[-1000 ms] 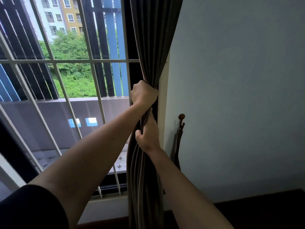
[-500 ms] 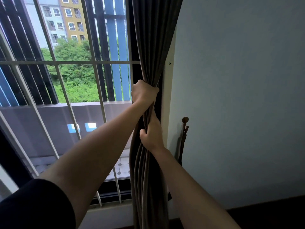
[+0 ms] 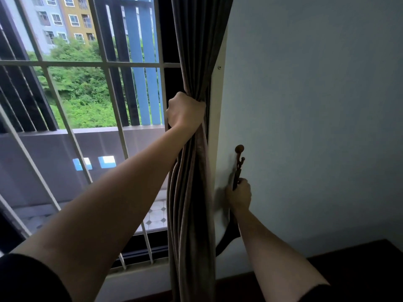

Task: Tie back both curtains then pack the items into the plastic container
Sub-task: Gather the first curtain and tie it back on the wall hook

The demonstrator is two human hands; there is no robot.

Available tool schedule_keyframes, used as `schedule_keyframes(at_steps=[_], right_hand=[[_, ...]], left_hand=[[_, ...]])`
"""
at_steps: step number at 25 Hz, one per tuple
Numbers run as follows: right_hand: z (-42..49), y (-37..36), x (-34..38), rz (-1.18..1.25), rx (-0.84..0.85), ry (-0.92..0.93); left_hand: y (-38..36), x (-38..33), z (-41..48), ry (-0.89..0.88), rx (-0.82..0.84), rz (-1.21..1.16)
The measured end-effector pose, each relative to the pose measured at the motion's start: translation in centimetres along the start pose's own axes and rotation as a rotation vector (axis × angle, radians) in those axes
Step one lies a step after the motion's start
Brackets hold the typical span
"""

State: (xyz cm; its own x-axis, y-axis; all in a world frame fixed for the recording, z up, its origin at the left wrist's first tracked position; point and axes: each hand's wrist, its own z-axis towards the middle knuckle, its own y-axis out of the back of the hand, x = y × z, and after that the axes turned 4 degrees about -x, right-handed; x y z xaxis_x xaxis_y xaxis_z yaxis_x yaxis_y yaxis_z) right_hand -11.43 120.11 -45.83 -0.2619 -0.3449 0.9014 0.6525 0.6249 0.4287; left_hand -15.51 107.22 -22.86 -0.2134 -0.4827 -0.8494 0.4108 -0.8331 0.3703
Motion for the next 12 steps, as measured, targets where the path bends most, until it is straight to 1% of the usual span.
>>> schedule_keyframes(at_steps=[2,5,8,10,12], right_hand=[[1.0,-0.6,-0.7,-0.04,0.006,-0.03],[2.4,-1.9,-0.8,-0.07,-0.031,-0.055],[1.5,-2.6,-0.6,0.001,-0.13,-0.116],[-0.1,-2.2,-0.6,0.039,-0.196,-0.09],[-1.9,-1.0,-0.5,0.037,-0.155,-0.024]], left_hand=[[-0.1,0.2,0.3,-0.008,-0.022,0.014],[-0.2,0.2,0.3,-0.021,-0.038,0.02],[-0.4,0.3,0.1,-0.036,-0.034,0.034],[-0.5,0.3,0.2,-0.051,-0.031,0.03],[-0.5,0.2,0.2,-0.054,-0.035,0.028]])
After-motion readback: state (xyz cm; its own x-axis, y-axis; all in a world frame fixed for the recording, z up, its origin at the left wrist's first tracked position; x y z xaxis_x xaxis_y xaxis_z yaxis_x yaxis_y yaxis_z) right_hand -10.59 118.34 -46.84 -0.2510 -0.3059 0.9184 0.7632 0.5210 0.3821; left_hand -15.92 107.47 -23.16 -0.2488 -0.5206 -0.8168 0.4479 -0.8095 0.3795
